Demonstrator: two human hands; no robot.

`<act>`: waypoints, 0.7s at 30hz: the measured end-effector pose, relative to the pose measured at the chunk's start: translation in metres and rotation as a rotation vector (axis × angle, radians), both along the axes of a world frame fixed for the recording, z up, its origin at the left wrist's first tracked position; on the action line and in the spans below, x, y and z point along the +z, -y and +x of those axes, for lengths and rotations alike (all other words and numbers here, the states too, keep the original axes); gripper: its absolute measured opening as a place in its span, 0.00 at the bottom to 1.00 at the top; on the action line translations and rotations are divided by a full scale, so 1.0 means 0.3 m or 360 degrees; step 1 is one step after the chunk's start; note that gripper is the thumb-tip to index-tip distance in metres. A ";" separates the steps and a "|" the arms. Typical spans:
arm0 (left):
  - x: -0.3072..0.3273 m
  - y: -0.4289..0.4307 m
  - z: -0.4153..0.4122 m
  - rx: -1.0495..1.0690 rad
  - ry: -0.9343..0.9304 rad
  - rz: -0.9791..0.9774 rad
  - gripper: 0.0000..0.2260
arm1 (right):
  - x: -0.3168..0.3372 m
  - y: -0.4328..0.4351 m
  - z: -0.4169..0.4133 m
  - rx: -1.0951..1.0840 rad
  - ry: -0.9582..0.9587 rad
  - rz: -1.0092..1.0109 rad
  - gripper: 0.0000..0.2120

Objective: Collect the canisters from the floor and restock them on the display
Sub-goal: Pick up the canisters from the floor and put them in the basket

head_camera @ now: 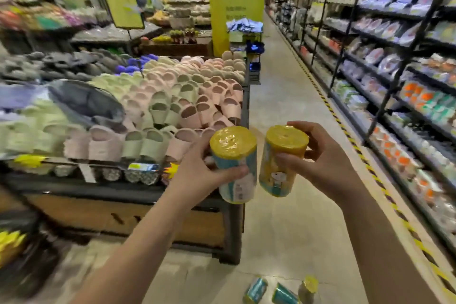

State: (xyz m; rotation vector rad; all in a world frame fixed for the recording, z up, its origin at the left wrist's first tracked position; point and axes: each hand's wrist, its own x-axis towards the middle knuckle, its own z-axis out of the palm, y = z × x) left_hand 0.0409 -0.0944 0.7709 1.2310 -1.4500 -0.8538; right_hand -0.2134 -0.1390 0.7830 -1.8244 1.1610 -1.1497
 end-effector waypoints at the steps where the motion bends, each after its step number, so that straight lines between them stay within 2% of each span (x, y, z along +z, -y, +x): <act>1: -0.003 -0.043 0.076 0.0086 -0.0002 0.0016 0.31 | 0.004 -0.006 0.085 0.0084 -0.0021 -0.0004 0.29; 6: -0.032 -0.287 0.479 0.0486 -0.0042 0.0089 0.35 | 0.016 -0.067 0.536 0.0434 -0.0050 0.0028 0.33; 8: -0.053 -0.392 0.646 0.0616 -0.0068 0.0091 0.34 | 0.003 -0.103 0.738 0.0542 -0.0093 0.0045 0.32; 11: -0.096 -0.557 0.907 0.0805 -0.0097 0.0130 0.38 | -0.034 -0.169 1.064 0.0700 -0.0147 0.0061 0.31; 15: -0.149 -0.778 1.247 0.0998 -0.0058 0.0156 0.32 | -0.088 -0.287 1.492 0.0934 -0.0206 0.0052 0.31; 21: -0.192 -1.000 1.647 0.1291 0.0017 0.0191 0.31 | -0.165 -0.405 1.989 0.1250 -0.0239 0.0122 0.32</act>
